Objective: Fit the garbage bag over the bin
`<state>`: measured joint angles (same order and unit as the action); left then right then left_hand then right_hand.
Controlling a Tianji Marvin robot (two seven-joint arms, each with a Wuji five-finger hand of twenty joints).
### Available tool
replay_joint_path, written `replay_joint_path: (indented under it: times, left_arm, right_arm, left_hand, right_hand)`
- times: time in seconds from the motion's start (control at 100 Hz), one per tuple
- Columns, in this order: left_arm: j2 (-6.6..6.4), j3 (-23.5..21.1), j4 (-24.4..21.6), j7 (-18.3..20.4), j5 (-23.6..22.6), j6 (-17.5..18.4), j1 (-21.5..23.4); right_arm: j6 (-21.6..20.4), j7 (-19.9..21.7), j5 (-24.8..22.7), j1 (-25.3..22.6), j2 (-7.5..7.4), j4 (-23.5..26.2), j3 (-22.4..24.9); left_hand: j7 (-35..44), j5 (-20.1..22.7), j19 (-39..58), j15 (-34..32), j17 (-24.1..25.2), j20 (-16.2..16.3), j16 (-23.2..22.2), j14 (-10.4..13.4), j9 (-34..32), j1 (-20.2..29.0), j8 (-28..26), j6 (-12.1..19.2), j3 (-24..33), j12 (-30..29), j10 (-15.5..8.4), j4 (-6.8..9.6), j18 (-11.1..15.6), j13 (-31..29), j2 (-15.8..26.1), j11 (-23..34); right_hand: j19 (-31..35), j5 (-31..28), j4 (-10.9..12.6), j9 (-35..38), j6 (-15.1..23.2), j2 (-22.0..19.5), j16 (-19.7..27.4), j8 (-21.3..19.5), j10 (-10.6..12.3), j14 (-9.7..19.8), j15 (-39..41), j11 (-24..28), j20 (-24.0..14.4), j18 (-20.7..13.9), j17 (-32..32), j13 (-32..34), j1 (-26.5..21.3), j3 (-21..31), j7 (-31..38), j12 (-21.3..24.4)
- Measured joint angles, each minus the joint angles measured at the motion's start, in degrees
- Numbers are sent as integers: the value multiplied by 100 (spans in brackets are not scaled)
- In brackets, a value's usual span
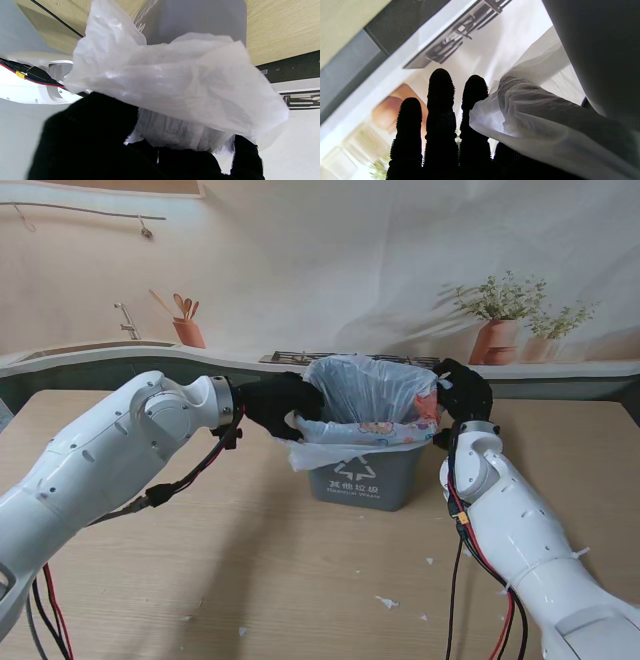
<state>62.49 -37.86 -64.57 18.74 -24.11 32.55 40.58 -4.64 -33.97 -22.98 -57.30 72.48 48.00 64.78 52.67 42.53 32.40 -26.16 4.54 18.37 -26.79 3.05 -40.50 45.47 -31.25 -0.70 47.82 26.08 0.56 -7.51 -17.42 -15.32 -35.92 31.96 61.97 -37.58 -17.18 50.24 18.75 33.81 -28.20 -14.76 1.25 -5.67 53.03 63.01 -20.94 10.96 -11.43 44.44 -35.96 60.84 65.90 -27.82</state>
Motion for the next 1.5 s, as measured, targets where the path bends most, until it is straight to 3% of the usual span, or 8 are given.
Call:
replay_joint_path:
  times: [0.4,0.5,0.57,0.65,0.76,0.87,1.25,1.5]
  left_arm:
    - [23,52,57,-74,7,-3,-23]
    - [27,43,57,-73,-1,-10,-17]
    - [26,37,56,-71,-6,-16,-11]
    - [22,40,62,-67,-7,-20,-9]
    - [21,51,83,-70,-2,-20,-11]
    - [20,56,89,-65,12,-27,-13]
    - [14,57,85,-18,31,-67,-16]
    - [21,154,126,-23,49,-76,-93]
  right_arm:
    - [-156,214,-215,-142,-2,-192,-194]
    - [-214,420,-320,-167,-52,-206,-204]
    - [-340,818,-315,-242,-104,-118,-68]
    - [-430,1289,-306,-388,-215,136,114]
    - [-524,1579,-416,-451,-382,256,180]
    - [-870,1769,-316,-466,-431,227,401]
    - [-1225,2091,1604,-602,-238,527,1080]
    - [-1323,2054,1532,-634,-189,560,1203]
  left_hand:
    - [72,58,0,-62,0,0,0,-1,0,0,0,14,9,1,0,1,2,0,0,0]
    - [74,58,0,-62,0,0,0,-1,0,0,0,18,11,2,0,1,2,0,0,0]
    - [85,60,0,-63,0,0,0,-91,0,0,-3,19,13,3,0,1,-2,0,0,0]
    - [145,77,0,-64,0,0,0,-194,0,0,-6,19,25,3,0,1,-50,-42,-67,0]
    - [156,134,0,-65,0,0,0,-202,-4,0,-59,19,37,4,0,2,-54,-51,-98,0]
    - [156,134,0,-65,0,0,0,-204,-11,0,-59,20,37,62,0,2,-59,-52,-98,0]
    - [157,134,0,-65,0,0,0,-230,-75,-1,-59,16,53,139,0,2,-100,-103,-93,0]
    - [158,134,15,-66,0,0,0,-280,-76,-5,-76,9,72,203,0,2,-200,-155,-93,1]
  right_hand:
    - [0,85,0,-8,-285,7,0,61,-92,-56,3,-3,13,9,-55,86,-197,12,55,56]
    - [-283,649,4,-909,-508,-9,2,103,-113,-61,-285,-79,164,-27,430,-616,256,191,-46,82]
    - [-1092,1512,546,-2387,-1176,-112,145,-385,-115,-49,-933,-544,189,-234,1105,-1795,1055,405,-841,108]
    - [-2031,2556,650,-3575,-1215,-117,527,-442,-80,174,-1706,-1044,-81,-378,1471,-2716,1426,350,-1228,408]
    - [-3299,3044,693,-3811,-1229,-194,955,314,-77,392,-2520,-3023,-542,-514,1661,-3423,1771,-234,-2438,1217]
    - [-3865,3102,693,-3811,-1235,-292,1176,662,-78,422,-2919,-3729,-993,-521,1707,-3499,1959,-695,-2889,1434]
    - [-4144,3114,689,-3819,-1398,-378,1213,605,-83,447,-2966,-3595,-1332,-524,1708,-3499,2103,-667,-2564,1338]
    - [-4218,3114,776,-3819,-1398,-440,1221,605,-182,378,-3030,-3532,-1350,-524,1708,-3499,2200,-903,-2561,1313]
